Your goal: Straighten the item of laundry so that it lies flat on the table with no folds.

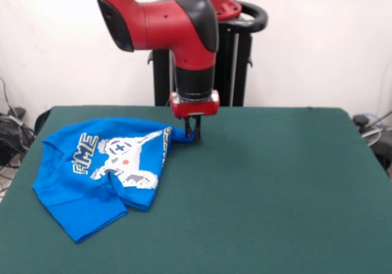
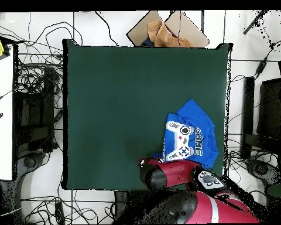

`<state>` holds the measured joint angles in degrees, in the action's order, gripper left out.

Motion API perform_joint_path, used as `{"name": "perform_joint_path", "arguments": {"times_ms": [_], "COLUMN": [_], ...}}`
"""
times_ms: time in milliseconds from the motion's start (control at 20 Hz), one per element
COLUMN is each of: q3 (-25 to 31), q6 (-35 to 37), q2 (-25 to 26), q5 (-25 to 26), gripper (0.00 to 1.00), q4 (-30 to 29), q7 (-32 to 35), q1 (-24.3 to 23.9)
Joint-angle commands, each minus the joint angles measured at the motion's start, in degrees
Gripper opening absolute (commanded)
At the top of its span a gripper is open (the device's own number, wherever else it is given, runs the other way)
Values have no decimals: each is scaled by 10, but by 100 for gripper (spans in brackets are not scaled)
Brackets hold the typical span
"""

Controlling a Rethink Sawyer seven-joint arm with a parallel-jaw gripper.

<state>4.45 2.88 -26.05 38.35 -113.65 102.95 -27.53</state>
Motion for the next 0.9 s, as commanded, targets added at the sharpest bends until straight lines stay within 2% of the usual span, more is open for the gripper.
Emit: {"name": "perform_joint_path", "arguments": {"times_ms": [50, 250, 500, 900], "q3": [92, 92, 114, 178], "q6": [55, 78, 109, 141], "q2": [-29, -58, -61, -108], "q5": [-55, -70, -80, -119], "gripper": [0, 0, 0, 0], "q4": [48, 31, 24, -79], "q7": [47, 43, 24, 36], "q1": [11, 15, 5, -7]}}
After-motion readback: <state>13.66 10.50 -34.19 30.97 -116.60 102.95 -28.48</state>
